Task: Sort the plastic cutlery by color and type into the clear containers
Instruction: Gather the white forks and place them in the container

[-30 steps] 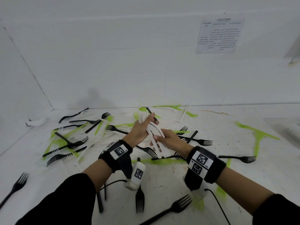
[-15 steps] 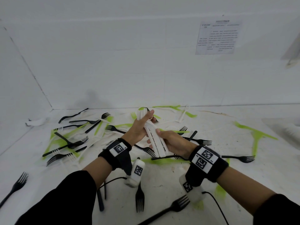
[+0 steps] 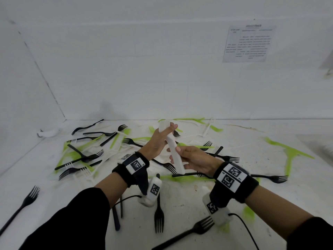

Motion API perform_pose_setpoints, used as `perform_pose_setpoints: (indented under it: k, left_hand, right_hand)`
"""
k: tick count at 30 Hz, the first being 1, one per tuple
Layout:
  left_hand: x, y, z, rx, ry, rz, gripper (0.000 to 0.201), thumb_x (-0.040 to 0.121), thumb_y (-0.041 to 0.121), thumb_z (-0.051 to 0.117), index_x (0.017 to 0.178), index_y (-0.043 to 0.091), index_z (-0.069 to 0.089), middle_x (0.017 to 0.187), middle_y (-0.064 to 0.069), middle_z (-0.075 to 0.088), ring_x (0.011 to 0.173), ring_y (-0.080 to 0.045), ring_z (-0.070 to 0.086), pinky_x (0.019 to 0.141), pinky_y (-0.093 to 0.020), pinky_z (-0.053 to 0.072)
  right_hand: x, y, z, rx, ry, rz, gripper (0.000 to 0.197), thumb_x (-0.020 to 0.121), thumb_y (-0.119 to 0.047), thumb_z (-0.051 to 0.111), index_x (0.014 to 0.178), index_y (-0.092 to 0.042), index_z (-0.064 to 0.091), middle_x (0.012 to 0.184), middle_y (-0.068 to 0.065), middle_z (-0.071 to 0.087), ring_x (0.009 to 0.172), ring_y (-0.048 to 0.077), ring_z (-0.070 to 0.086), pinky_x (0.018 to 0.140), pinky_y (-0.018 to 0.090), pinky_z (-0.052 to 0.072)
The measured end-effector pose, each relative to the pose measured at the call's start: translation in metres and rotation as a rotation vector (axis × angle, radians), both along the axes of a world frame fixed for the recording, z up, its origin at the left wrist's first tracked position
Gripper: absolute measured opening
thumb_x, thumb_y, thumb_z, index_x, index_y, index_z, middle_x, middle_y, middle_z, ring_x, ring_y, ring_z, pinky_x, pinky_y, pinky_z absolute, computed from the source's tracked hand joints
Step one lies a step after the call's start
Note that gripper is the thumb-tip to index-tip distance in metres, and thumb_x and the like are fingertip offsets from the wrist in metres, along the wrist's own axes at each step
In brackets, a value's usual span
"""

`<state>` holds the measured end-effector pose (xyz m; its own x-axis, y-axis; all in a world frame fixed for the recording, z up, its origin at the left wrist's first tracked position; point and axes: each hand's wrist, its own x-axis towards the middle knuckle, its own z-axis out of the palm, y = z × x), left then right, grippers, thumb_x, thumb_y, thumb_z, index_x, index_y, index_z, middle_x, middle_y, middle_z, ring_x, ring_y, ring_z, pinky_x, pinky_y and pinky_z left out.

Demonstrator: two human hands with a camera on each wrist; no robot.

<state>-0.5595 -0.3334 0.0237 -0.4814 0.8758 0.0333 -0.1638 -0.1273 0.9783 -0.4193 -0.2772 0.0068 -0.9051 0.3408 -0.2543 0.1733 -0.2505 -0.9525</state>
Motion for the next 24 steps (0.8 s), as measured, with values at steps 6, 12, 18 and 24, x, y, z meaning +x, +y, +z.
perform_pose_setpoints:
  k: [6, 12, 18, 24]
  left_hand:
    - [-0.011, -0.001, -0.002, -0.093, 0.192, 0.070, 0.013, 0.088, 0.022, 0.064, 0.087, 0.020, 0.051, 0.078, 0.005, 0.054, 0.072, -0.006, 0.055, 0.065, -0.019, 0.046]
    - [-0.013, -0.009, -0.002, -0.059, 0.343, 0.039, 0.018, 0.082, 0.009, 0.070, 0.099, 0.008, 0.065, 0.087, -0.006, 0.064, 0.084, -0.020, 0.059, 0.085, -0.035, 0.052]
    - [0.003, -0.002, -0.008, -0.082, 0.426, -0.041, 0.025, 0.077, 0.011, 0.074, 0.101, 0.012, 0.068, 0.088, -0.004, 0.064, 0.083, -0.020, 0.054, 0.084, -0.035, 0.047]
    - [0.053, 0.018, -0.004, -0.054, 0.405, -0.187, 0.026, 0.080, 0.006, 0.071, 0.106, 0.008, 0.067, 0.096, -0.002, 0.066, 0.079, 0.000, 0.063, 0.080, -0.017, 0.052]
  right_hand:
    - [0.005, 0.013, 0.003, 0.533, -0.020, -0.131, 0.025, 0.097, -0.026, 0.046, 0.083, -0.016, 0.064, 0.067, -0.005, 0.057, 0.056, -0.001, 0.053, 0.061, 0.019, 0.041]
    - [0.027, 0.028, 0.019, 1.000, -0.139, -0.216, 0.021, 0.090, -0.024, 0.061, 0.102, -0.009, 0.069, 0.090, 0.002, 0.064, 0.080, 0.011, 0.056, 0.071, 0.015, 0.039]
    - [0.061, 0.041, 0.036, 1.041, -0.171, -0.304, 0.021, 0.078, -0.025, 0.074, 0.094, -0.011, 0.071, 0.083, 0.004, 0.068, 0.068, -0.003, 0.057, 0.067, 0.005, 0.041]
    - [0.115, 0.045, 0.039, 1.056, -0.250, -0.434, 0.025, 0.074, -0.026, 0.077, 0.095, -0.012, 0.072, 0.083, -0.002, 0.065, 0.077, 0.008, 0.057, 0.067, 0.002, 0.038]
